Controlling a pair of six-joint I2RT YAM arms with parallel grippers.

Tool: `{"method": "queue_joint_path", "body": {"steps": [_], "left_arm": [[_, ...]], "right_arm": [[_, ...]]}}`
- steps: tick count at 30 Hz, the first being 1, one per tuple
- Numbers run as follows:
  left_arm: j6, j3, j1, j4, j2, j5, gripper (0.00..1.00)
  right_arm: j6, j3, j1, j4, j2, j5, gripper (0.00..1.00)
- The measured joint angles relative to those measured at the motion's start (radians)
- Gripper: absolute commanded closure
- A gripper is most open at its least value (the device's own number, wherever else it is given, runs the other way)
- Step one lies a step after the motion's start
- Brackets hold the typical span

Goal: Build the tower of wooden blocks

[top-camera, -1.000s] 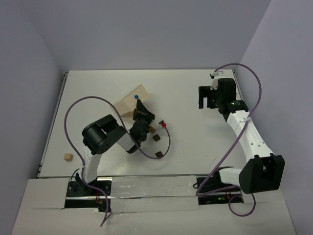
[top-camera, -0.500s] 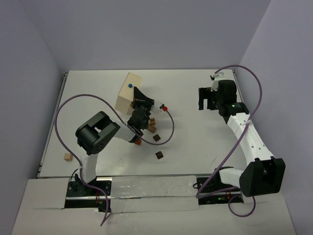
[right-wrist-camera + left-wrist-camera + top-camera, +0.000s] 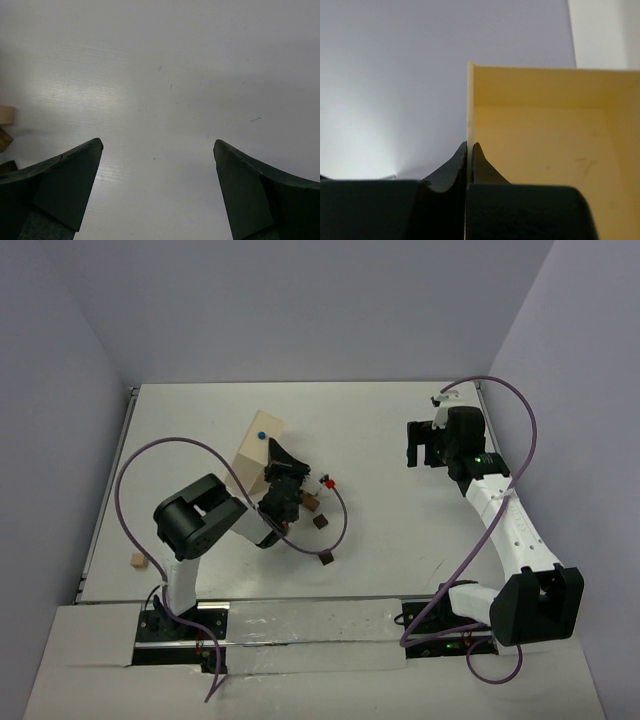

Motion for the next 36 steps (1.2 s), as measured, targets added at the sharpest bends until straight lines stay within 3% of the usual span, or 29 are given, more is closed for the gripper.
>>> {"method": "queue_joint_path", "body": {"steps": [6, 12, 15, 18, 21, 25, 30, 36], "left_arm": [[-0.014, 0.061, 0.072, -0.012, -0.058, -0.042, 1.00], [-0.022, 0.275, 0.107, -0.099, -0.092, -0.149, 1.00], [-0.072, 0.454, 0.164, -0.386, -0.157, -0.225, 1.00], [-0.431, 0.770, 0.272, -0.940, -0.191, -0.238, 1.00], [-0.791, 1.004, 0.410, -1.368, -0.214, -0.150, 1.00], [-1.130, 1.047, 0.594, -1.728, -0.291, 0.025, 1.00], [-1.343, 0.918, 0.803, -1.924, -0.326, 0.316, 1.00], [-1.434, 0.890, 1.021, -2.013, -0.222, 0.639, 1.00]], "right_arm": [[0.000, -0.001, -0.003, 0.001, -0.008, -0.013, 0.00], [0.000, -0.001, -0.003, 0.000, -0.013, -0.023, 0.00], [0.000, 0.000, -0.003, 0.000, -0.013, -0.038, 0.00], [0.003, 0.005, -0.003, -0.002, -0.013, -0.057, 0.00], [0.005, 0.020, -0.003, -0.008, -0.009, -0.083, 0.00], [0.012, 0.050, -0.004, -0.018, 0.007, -0.120, 0.00], [0.026, 0.082, -0.004, -0.025, 0.041, -0.170, 0.00], [0.031, 0.105, 0.003, -0.040, 0.083, -0.220, 0.00]]}}
